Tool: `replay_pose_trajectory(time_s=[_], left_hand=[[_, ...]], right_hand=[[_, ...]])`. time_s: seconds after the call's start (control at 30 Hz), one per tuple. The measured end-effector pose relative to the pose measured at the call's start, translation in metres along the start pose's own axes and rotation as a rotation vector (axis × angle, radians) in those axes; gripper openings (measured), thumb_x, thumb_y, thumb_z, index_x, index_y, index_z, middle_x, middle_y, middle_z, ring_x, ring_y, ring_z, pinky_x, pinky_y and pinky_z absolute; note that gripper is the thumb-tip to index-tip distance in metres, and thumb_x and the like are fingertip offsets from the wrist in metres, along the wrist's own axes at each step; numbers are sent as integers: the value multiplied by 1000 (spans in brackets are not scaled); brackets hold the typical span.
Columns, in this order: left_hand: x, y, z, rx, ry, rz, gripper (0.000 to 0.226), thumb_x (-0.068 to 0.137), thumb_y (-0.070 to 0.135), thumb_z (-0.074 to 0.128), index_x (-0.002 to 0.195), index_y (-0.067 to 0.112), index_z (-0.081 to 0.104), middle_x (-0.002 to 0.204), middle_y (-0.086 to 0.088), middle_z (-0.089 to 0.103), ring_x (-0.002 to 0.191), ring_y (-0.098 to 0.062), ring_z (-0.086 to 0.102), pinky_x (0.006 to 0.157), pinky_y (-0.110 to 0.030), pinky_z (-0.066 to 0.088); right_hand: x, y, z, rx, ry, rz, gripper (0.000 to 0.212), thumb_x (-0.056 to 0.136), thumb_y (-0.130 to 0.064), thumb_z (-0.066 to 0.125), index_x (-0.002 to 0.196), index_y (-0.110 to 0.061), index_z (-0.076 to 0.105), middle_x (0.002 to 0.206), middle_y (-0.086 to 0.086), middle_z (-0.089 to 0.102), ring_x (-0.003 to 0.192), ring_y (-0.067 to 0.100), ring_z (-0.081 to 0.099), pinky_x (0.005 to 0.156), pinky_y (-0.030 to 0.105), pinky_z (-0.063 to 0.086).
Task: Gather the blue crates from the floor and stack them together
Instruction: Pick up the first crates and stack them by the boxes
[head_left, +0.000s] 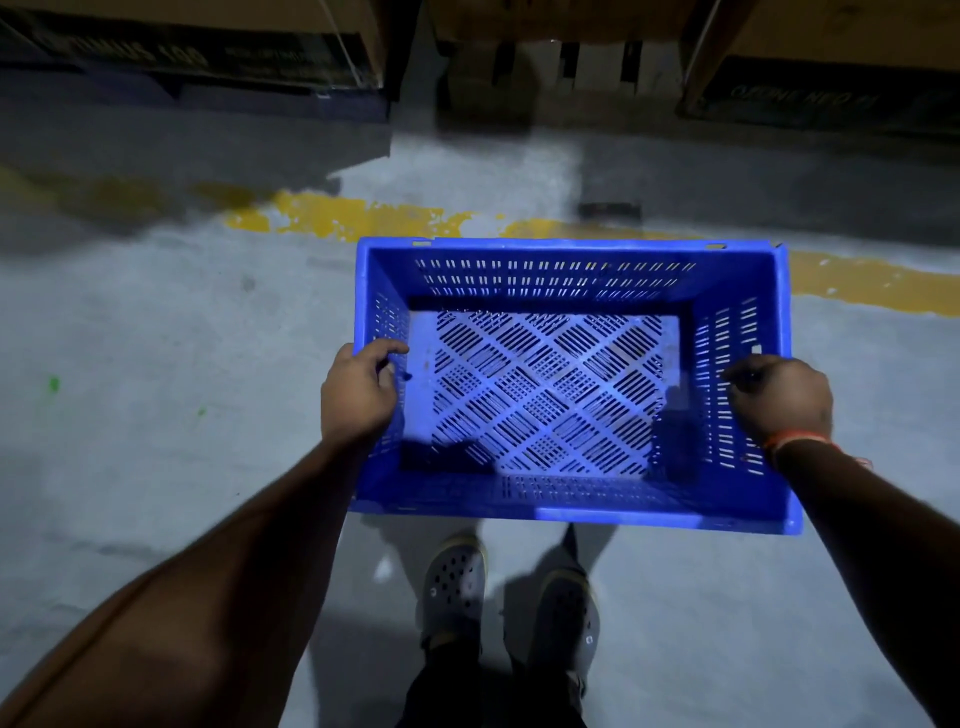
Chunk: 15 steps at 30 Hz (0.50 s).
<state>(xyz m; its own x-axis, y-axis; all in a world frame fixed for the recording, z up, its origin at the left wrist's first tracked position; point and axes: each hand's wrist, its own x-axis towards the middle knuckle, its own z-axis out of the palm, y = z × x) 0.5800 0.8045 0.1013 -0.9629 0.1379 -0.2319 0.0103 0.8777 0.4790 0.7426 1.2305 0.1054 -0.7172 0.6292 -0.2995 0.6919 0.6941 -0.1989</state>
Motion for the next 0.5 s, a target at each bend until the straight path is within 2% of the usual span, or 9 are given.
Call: replay_pose_trajectory(time_s=[0.17,0.5], left_hand=[[8,0,0,14,2,4,33,88,15,53,110,37,65,107,-6,58,93,-29,63,80,-37,54],[5,-1,2,12,11,3,34,86,14,54,108,37,66,107,-5,59,93,-27,63,79,-32,52]], right_hand=[[-6,0,4,7,7,25,19,73,-15,70,90,-21,74,93,20,70,86,40,66,76,40,54],[-7,2,6,-54,22,21,21,74,-17,69,95,-21,73,93,25,67,83,44,64,76,42,53]])
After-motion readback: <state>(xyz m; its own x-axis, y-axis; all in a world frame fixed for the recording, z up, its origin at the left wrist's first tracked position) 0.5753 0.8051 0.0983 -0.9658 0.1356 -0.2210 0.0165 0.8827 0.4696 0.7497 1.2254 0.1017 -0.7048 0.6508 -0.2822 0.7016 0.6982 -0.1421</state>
